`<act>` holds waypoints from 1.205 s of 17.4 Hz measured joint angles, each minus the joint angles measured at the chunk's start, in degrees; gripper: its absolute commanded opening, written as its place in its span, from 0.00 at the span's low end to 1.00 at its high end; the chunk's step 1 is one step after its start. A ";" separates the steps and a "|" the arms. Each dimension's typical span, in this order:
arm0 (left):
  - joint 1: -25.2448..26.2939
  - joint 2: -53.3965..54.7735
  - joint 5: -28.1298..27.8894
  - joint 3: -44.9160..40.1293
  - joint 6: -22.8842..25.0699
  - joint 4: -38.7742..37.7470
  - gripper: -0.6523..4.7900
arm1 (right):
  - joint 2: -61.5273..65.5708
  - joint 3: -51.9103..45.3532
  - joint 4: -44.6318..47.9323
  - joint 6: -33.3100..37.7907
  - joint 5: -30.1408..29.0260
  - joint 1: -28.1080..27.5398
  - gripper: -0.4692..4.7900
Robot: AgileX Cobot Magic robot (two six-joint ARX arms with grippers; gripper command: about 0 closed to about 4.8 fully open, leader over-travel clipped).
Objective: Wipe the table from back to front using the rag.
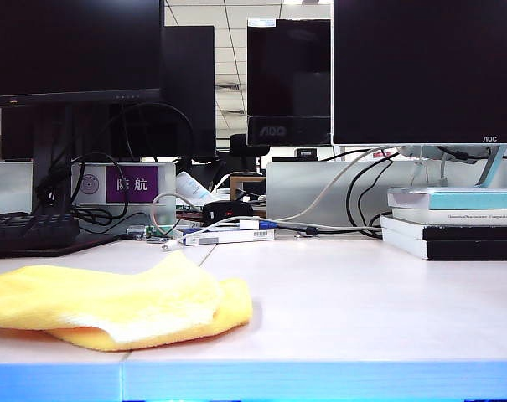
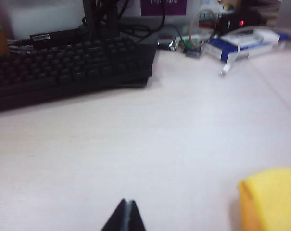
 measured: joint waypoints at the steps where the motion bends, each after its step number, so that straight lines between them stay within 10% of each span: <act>1: 0.00 0.00 -0.28 0.85 -1.60 -0.09 0.11 | 0.00 1.44 -0.07 0.90 1.03 0.00 0.08; 6: 0.00 2.51 -1.38 12.11 -4.92 2.29 0.11 | 0.92 15.23 -4.17 4.39 12.85 -0.02 0.08; 11: 0.00 16.87 -1.88 27.21 -5.51 0.74 0.11 | 11.21 30.99 -4.42 4.57 12.02 -0.04 0.08; 17: -1.49 34.75 10.97 48.06 -5.35 -15.21 0.11 | 31.21 56.52 -11.02 -0.13 -10.14 -0.02 0.08; 21: -14.43 43.15 11.39 52.85 -5.35 -22.40 0.11 | 43.36 69.59 -20.09 -0.46 -27.17 2.51 0.08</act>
